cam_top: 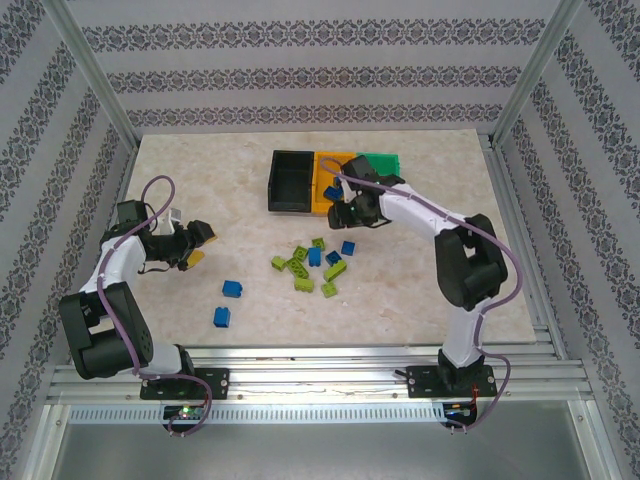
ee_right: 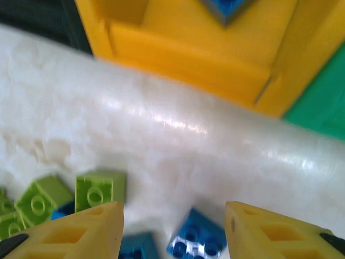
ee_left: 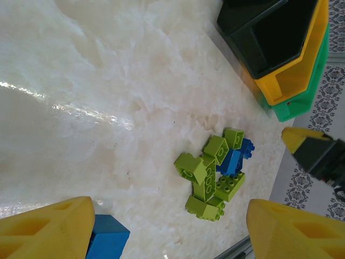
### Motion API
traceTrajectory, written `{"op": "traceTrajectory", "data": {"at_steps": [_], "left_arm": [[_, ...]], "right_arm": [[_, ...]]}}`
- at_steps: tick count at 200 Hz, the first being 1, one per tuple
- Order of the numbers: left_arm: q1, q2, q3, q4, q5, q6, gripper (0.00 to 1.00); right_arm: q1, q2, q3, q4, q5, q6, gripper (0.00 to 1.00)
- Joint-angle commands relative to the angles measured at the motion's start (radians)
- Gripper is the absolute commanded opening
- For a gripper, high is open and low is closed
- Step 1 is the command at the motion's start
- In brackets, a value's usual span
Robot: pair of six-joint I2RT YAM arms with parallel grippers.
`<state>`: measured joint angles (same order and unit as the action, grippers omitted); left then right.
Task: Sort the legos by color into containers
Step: Place the lego in the container, then pick up the lego from the center of the table.
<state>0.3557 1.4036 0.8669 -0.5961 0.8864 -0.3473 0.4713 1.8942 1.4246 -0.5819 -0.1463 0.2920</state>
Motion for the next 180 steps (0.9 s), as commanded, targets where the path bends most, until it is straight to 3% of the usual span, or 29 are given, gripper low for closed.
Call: {"op": "traceTrajectory", "data": {"at_steps": [1, 42, 119, 180], "left_arm": [[0.013, 0.007, 0.020, -0.018, 0.010, 0.016, 0.75], [0.014, 0.010, 0.019, -0.021, 0.009, 0.016, 0.75], [0.013, 0.011, 0.021, -0.025, 0.000, 0.019, 0.75], [0.013, 0.011, 0.021, -0.027, 0.003, 0.021, 0.75]], "right_arm": [[0.010, -0.046, -0.090, 0.027, 0.029, 0.035, 0.53], [0.034, -0.037, -0.177, 0.062, 0.039, 0.078, 0.53], [0.046, 0.091, -0.098, 0.056, 0.047, 0.076, 0.53], [0.054, 0.078, -0.103, 0.044, 0.060, 0.067, 0.36]]}}
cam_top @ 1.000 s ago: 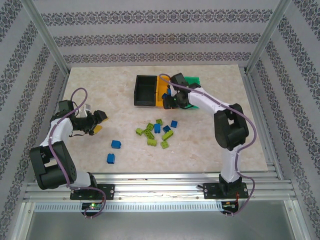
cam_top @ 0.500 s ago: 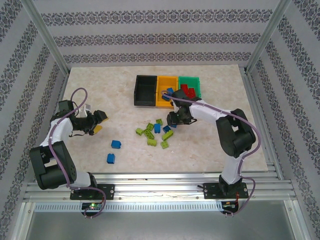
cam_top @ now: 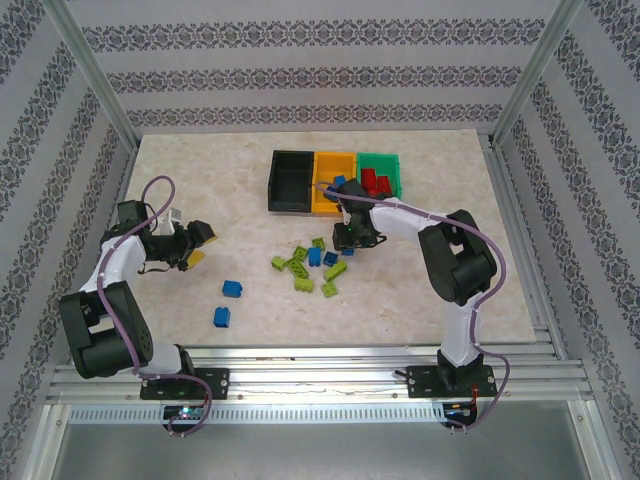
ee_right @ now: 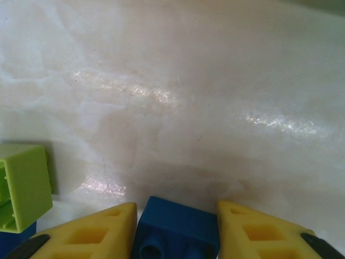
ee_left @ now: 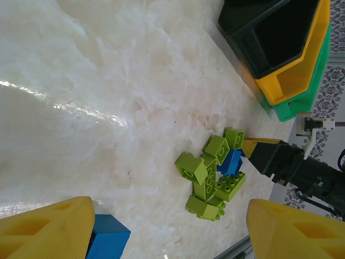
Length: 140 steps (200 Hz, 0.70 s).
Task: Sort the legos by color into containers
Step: Pick up the lego from the center of the table, then place the lego in the container.
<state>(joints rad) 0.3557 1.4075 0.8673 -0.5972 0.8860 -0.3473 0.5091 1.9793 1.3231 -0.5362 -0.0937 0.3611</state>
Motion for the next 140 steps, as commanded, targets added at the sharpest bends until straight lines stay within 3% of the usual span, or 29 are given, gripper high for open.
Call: {"op": "traceTrajectory", "data": {"at_steps": [1, 67, 140], "left_arm": [[0.013, 0.009, 0.020, -0.026, 0.003, 0.021, 0.75], [0.013, 0.007, 0.019, -0.026, 0.005, 0.021, 0.75], [0.014, 0.002, 0.021, -0.035, -0.004, 0.031, 0.75]], "right_arm": [[0.016, -0.007, -0.002, -0.002, 0.007, -0.002, 0.35], [-0.012, -0.044, 0.126, -0.033, -0.006, -0.035, 0.34], [-0.132, 0.190, 0.562, -0.063, -0.144, -0.003, 0.37]]}}
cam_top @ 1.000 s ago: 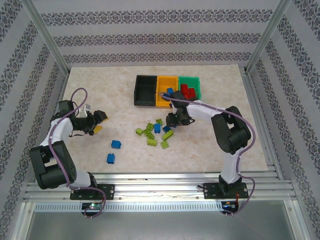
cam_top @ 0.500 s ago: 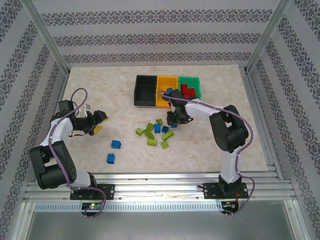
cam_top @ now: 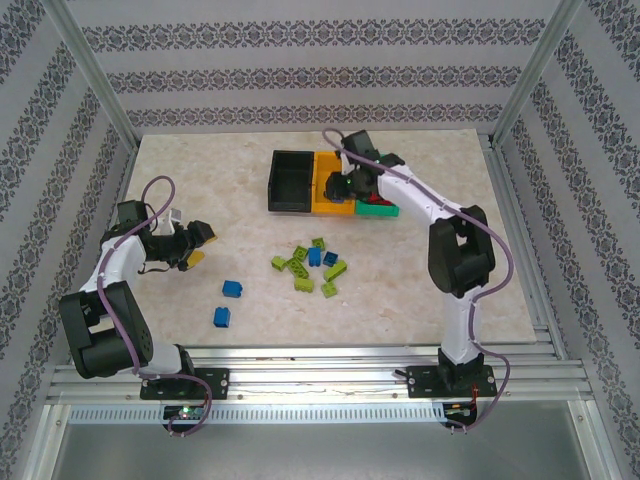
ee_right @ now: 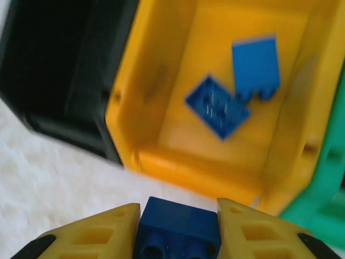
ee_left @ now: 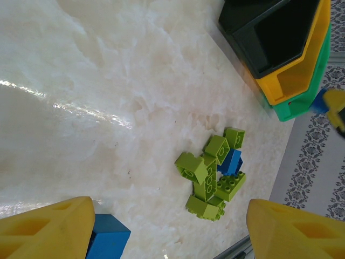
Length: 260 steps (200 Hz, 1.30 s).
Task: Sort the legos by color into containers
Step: Place the lego in the container, then pick up the lego from the center of the table.
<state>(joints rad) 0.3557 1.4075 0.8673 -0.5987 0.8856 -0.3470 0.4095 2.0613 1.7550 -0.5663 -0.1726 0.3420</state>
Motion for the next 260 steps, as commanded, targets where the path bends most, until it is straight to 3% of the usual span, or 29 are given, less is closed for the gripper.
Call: {"op": "traceTrajectory", "data": {"at_steps": [1, 50, 70, 121, 161, 195, 226, 260], "left_arm": [[0.014, 0.002, 0.020, -0.034, -0.003, 0.031, 0.75], [0.014, -0.004, 0.022, -0.042, -0.013, 0.036, 0.75], [0.014, -0.004, 0.022, -0.042, -0.014, 0.037, 0.75], [0.014, 0.009, 0.024, -0.040, -0.007, 0.036, 0.75], [0.014, 0.015, 0.025, -0.037, -0.003, 0.033, 0.75], [0.014, 0.018, 0.025, -0.038, -0.003, 0.033, 0.75], [0.014, 0.015, 0.024, -0.037, -0.008, 0.032, 0.75], [0.014, 0.011, 0.023, -0.036, -0.004, 0.032, 0.75]], "right_arm": [[-0.034, 0.111, 0.138, -0.033, -0.068, 0.017, 0.37], [-0.065, 0.300, 0.485, -0.098, -0.096, 0.057, 0.48], [-0.064, 0.325, 0.539, -0.136, -0.118, 0.039, 0.51], [-0.031, 0.121, 0.188, -0.049, -0.124, -0.020, 0.51], [0.056, -0.038, -0.095, -0.048, -0.134, -0.183, 0.51], [0.134, -0.105, -0.236, -0.082, -0.146, -0.254, 0.51], [0.218, -0.129, -0.279, -0.096, -0.098, -0.207, 0.52], [0.291, -0.126, -0.323, -0.055, 0.029, -0.043, 0.52]]}}
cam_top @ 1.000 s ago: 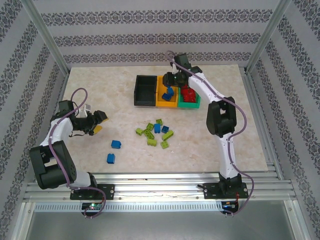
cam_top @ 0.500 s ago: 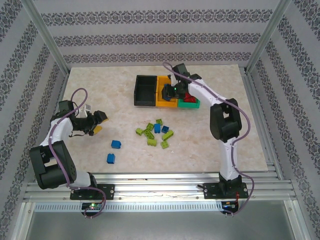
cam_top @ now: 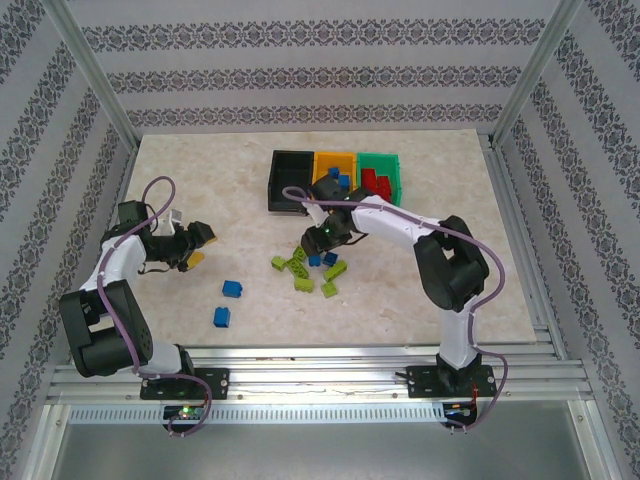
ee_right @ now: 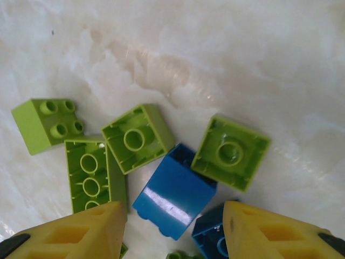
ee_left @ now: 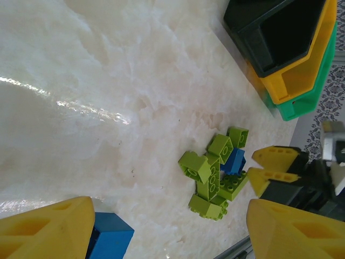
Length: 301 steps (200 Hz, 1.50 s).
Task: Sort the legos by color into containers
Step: Pick up the lego from the center of the table.
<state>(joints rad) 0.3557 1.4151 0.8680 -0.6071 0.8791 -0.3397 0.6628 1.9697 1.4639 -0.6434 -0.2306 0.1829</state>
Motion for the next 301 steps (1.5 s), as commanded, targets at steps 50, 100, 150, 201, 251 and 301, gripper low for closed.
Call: {"op": "traceTrajectory", "data": {"at_steps": [50, 100, 150, 201, 251, 301], "left_arm": [[0.014, -0.002, 0.017, -0.026, 0.010, 0.024, 0.74], [0.014, -0.004, 0.020, -0.027, 0.012, 0.024, 0.75], [0.014, -0.002, 0.019, -0.025, 0.015, 0.024, 0.75], [0.013, -0.007, 0.019, -0.025, 0.014, 0.024, 0.75], [0.014, -0.007, 0.018, -0.024, 0.015, 0.022, 0.75], [0.014, -0.012, 0.016, -0.025, 0.020, 0.025, 0.75]], "right_arm": [[0.084, 0.007, -0.036, 0.033, 0.154, 0.201, 0.52], [0.102, 0.001, -0.051, 0.016, 0.217, 0.242, 0.52], [0.111, -0.012, -0.050, 0.011, 0.243, 0.251, 0.53], [0.110, 0.009, -0.049, 0.017, 0.234, 0.259, 0.53], [0.113, 0.067, -0.022, 0.038, 0.221, 0.270, 0.51], [0.111, 0.053, -0.019, 0.039, 0.224, 0.263, 0.31]]}}
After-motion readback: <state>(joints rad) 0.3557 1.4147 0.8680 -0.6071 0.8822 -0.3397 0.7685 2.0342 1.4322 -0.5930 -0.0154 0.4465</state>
